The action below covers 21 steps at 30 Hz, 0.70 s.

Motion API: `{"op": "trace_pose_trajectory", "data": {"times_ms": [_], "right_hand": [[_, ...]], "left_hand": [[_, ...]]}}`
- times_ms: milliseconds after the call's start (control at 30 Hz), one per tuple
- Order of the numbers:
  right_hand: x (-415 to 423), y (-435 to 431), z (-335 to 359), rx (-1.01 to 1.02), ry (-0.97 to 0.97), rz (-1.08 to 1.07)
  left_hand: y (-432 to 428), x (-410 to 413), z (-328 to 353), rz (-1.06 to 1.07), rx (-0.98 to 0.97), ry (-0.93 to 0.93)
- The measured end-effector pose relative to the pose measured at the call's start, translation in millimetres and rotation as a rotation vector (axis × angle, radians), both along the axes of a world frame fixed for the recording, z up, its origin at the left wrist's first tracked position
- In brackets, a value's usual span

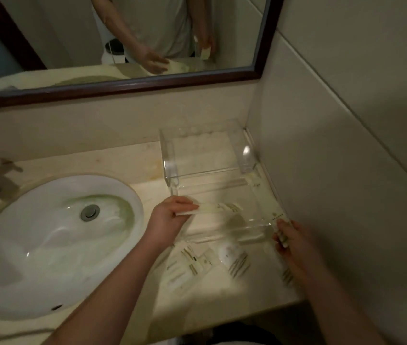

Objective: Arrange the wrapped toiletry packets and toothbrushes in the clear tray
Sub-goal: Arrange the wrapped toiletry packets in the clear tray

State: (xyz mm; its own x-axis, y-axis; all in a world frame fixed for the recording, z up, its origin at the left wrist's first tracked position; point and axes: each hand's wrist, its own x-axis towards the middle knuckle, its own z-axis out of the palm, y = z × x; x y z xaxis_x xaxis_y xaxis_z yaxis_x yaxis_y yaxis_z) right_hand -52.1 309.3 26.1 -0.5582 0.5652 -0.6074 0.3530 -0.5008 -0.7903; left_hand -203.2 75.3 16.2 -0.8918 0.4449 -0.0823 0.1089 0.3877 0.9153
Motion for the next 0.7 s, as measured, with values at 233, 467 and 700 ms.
{"op": "trace_pose_trajectory", "data": {"times_ms": [233,467,700], "right_hand": [[-15.1,19.4,-21.2,0.059,-0.028,0.062],[-35.4,18.2,-10.4,0.266,-0.132,0.207],[-111.4,21.1,-17.4,0.777,-0.273,0.735]], "left_hand": [[20.9,-26.6,-34.2,-0.277,-0.318,0.310],[9.6,-27.5,-47.4,-0.525,-0.557,0.496],[10.1,11.4,-49.8,-0.559,-0.601,0.493]]}}
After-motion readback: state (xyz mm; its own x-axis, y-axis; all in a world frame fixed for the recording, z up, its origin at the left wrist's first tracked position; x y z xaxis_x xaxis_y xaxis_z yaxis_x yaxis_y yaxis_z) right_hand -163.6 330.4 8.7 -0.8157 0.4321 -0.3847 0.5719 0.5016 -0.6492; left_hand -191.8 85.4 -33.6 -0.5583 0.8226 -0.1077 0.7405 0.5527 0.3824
